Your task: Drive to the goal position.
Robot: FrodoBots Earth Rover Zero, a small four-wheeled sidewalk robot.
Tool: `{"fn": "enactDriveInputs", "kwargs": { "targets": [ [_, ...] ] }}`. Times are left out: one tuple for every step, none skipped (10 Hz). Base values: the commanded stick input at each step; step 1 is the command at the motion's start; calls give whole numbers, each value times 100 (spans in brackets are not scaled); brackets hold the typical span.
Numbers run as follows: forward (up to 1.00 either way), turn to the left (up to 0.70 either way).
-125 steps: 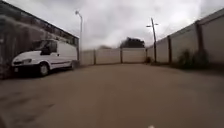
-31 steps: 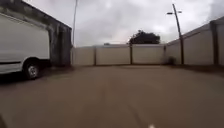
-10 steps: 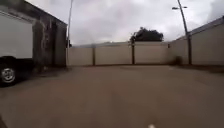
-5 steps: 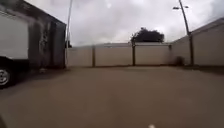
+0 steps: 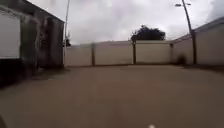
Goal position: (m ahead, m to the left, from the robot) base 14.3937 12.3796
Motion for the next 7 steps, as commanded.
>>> {"fn": "enactDriveInputs", "kwargs": {
  "targets": [
    [70, 0],
    [70, 0],
    [70, 0],
    [70, 0],
    [70, 0],
    [70, 0],
    [70, 0]
  ]
}}
